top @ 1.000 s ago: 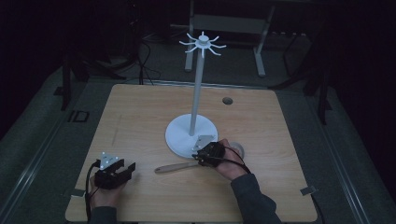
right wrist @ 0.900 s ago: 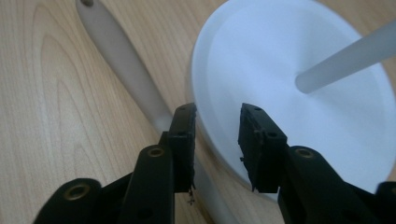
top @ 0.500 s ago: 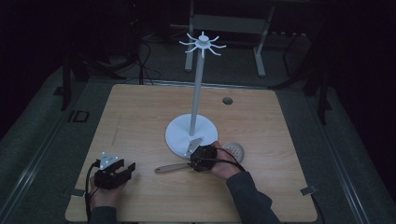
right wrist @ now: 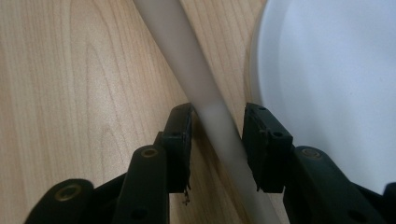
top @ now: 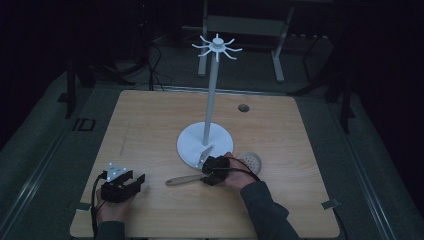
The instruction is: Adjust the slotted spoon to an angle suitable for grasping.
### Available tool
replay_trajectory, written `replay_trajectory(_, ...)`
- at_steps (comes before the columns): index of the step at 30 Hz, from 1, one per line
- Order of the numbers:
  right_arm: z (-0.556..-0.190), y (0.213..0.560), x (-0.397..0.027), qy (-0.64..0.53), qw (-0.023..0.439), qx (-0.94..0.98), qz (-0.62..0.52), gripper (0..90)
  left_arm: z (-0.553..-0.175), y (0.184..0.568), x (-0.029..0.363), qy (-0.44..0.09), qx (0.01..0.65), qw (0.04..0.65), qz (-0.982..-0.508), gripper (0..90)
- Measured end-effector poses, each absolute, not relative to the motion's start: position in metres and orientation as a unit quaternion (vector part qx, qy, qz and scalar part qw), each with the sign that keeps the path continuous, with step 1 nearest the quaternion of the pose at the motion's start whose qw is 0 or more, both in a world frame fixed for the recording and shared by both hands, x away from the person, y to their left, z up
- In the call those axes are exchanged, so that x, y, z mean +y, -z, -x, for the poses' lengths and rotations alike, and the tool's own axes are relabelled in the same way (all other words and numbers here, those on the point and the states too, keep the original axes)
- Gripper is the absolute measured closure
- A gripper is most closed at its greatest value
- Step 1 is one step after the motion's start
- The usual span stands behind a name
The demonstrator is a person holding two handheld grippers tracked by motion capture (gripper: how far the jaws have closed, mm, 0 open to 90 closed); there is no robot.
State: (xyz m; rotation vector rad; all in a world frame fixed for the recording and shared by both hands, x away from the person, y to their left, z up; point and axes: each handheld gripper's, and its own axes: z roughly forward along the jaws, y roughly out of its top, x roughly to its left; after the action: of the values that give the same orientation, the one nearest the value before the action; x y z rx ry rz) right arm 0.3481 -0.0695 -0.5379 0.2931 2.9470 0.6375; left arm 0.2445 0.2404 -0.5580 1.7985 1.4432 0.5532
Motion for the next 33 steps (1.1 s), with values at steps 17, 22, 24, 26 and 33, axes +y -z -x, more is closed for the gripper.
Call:
replay_trajectory(17, -0.332, 0.526, -0.068, -0.124, 0.055, 0.989, -0.066, 72.7, -0.245, 0.558, 0.240, -0.215, 0.565, 0.376, -0.703, 47.9)
replay_trajectory(22, -0.330, 0.525, -0.062, -0.092, 0.062, 0.993, -0.038, 73.9, -0.245, 0.559, 0.239, -0.214, 0.564, 0.374, -0.704, 47.9)
replay_trajectory(24, -0.330, 0.527, -0.059, -0.080, 0.067, 0.994, -0.028, 74.0, -0.245, 0.559, 0.239, -0.214, 0.564, 0.374, -0.704, 47.9)
replay_trajectory(26, -0.331, 0.528, -0.056, -0.073, 0.070, 0.995, -0.020, 74.3, -0.245, 0.559, 0.239, -0.214, 0.565, 0.374, -0.704, 47.9)
replay_trajectory(33, -0.339, 0.526, -0.047, -0.092, 0.043, 0.995, -0.006, 72.1, -0.245, 0.559, 0.240, -0.215, 0.564, 0.376, -0.703, 47.9)
